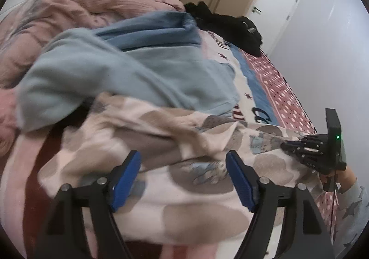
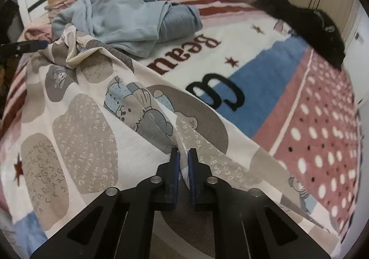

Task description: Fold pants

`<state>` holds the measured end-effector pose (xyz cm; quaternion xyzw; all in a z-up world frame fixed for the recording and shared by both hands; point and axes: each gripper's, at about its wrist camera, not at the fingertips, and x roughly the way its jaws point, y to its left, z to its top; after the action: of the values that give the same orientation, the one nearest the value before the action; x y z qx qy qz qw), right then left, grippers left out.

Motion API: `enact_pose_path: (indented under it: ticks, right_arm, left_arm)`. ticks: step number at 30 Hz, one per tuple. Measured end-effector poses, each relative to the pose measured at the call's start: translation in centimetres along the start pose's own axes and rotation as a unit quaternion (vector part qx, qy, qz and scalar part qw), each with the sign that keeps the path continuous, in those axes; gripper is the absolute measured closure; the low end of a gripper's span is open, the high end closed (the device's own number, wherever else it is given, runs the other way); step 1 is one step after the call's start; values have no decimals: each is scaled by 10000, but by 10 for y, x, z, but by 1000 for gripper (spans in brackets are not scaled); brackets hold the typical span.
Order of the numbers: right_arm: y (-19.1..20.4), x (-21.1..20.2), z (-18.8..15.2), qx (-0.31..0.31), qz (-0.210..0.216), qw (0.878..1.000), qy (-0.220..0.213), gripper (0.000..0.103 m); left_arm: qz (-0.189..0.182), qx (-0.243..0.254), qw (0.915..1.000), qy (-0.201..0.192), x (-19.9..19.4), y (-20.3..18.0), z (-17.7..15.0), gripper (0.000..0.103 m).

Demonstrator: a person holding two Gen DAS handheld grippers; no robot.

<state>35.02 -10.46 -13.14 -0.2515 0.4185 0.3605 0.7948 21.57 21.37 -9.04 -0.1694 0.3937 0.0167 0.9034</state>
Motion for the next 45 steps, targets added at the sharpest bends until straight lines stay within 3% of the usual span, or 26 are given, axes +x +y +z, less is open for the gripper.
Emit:
enact_pose_path:
  ticks: [4,8,14,16,18,27,34,37,41,42,44,45]
  right_arm:
    - [-7,-7,10,274,-280,9989,-255,103]
    - [-13,1,24,423,-518,9975,-234,103]
    - [-22,35,36,747,-739,9944,141,97]
    - [-21,32,36,763,-881,9931,114,86]
    - [-23,19,34,865,-941,9918,-29,61]
    - [-12,-73,-21,1348,-287,9874,-780,60]
    - [23,-123,-96,1605,144,9793,-1227,60]
    - [39,-139,-111,1582,134,9771,-1414,60]
    - [54,-162,-127,1823,431,9652,-1824,60]
    - [57,-168,-132,1885,485,9617,-1929,60]
    - [63,-181,-141,1980,480,9560,-2110,60]
    - [65,-185,-144,2005,455,9546,-2156,60]
  left_arm:
    - [214,-326,9991,-161,-20,25,-21,20]
    - [202,-816,9964,-127,-31,54,-43,19]
    - [-230,-1377,9901,172,-10,69,-62,15]
    - [-344,-1447,9886,233,1,67,-64,15]
    - [-310,-1576,9868,202,10,68,-64,15]
    - [-538,-2243,9720,-441,18,81,-64,14]
    - [-508,-2311,9713,-233,-2,87,-82,13]
    - [-563,-2297,9714,-194,6,84,-78,2]
    - [-113,-2217,9740,-443,26,80,-60,2]
    - [-24,-2247,9731,-502,29,80,-58,6]
    - [187,-2458,9667,-684,31,81,-54,29]
    - [224,-2544,9640,-734,30,82,-53,52]
